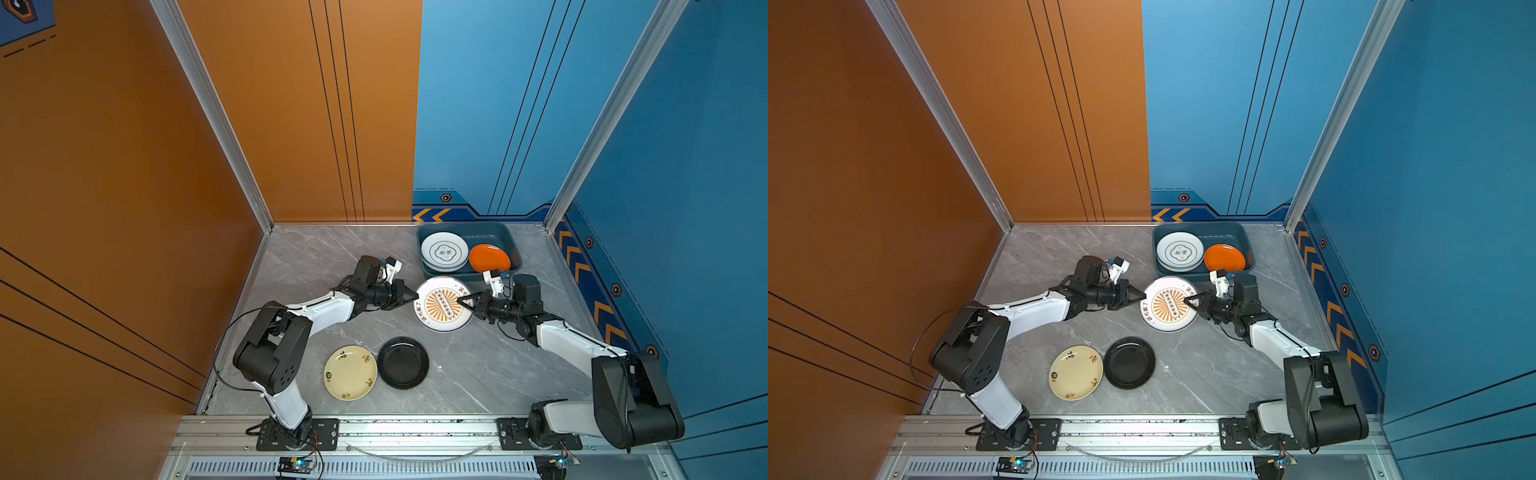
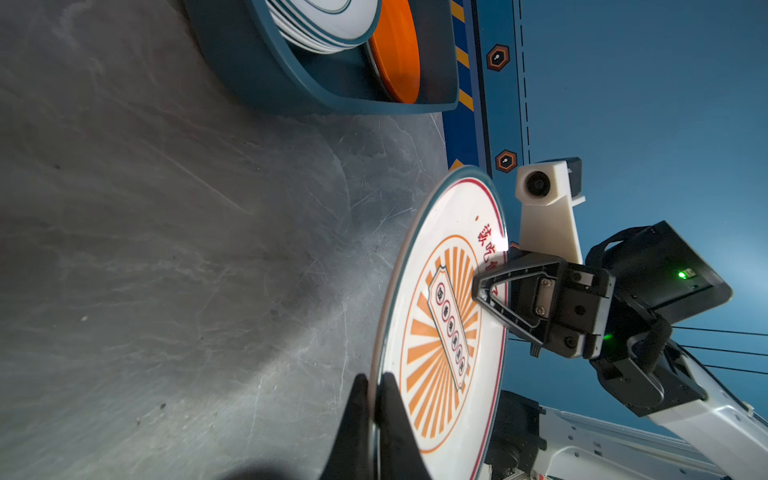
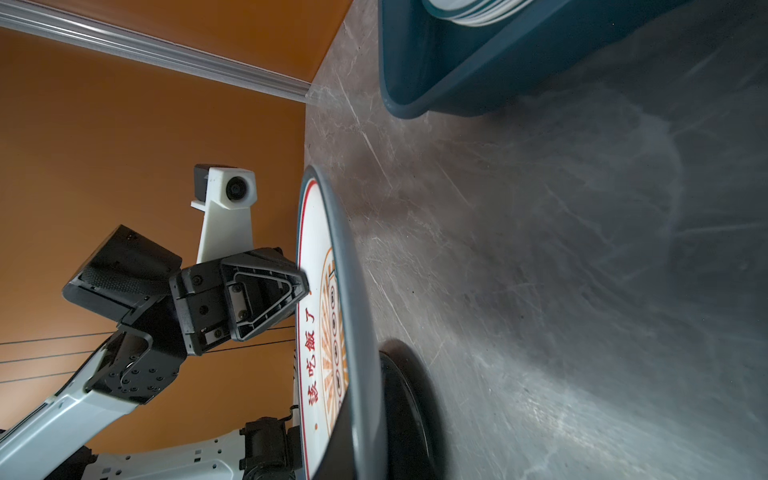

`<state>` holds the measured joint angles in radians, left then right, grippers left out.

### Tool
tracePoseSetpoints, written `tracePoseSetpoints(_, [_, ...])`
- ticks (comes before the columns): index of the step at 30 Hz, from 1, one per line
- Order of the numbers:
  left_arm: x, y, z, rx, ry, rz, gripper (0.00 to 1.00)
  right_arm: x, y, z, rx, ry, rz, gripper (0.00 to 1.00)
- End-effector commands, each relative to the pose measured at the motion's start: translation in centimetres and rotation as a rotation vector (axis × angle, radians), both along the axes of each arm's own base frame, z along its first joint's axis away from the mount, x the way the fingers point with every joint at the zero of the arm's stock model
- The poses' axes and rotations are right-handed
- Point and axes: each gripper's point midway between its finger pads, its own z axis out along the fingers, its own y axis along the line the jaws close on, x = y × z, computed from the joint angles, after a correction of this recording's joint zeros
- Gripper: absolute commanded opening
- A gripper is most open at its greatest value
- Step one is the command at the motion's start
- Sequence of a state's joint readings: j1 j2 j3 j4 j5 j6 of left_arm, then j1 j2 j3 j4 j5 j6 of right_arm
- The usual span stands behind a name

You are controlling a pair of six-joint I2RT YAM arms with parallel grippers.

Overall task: Place the plates into the plastic bin on the countertop
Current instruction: 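Carry the sunburst plate to the teal bin with the right gripper while the left withdraws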

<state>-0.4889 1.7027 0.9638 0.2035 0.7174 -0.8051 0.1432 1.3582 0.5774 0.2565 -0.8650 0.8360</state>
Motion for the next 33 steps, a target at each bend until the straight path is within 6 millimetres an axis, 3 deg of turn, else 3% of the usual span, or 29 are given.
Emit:
tracePoseSetpoints(1, [0.0,-0.4,3.2,-0.018,-0.084,-0.026,0.02,0.2,1.1,0.7,0.0,-0.04,0.039,0.05])
tracePoseSetpoints(9, [-0.6,0.7,3.2,0.05,-0.108,-0.016,0.41,1.0,1.1,1.6,-0.023,-0.052,0.045,0.0])
tracePoseSetpoints(14, [-1.1,1.8,3.3,0.095,-0.133,0.0,0.65,2.6,0.7,2.8,-0.054,-0.064,0.034,0.0])
tracePoseSetpoints(17, [-1.4,2.9,3.2,0.129,-0.155,0.026,0.96,3.9,0.2,3.4,-0.087,-0.065,0.018,0.0])
tracePoseSetpoints(33, [-2.7,10.1,2.9,0.187,-0.191,0.225,0.98,15.6,-6.2,6.1,-0.242,-0.05,-0.254,0.0])
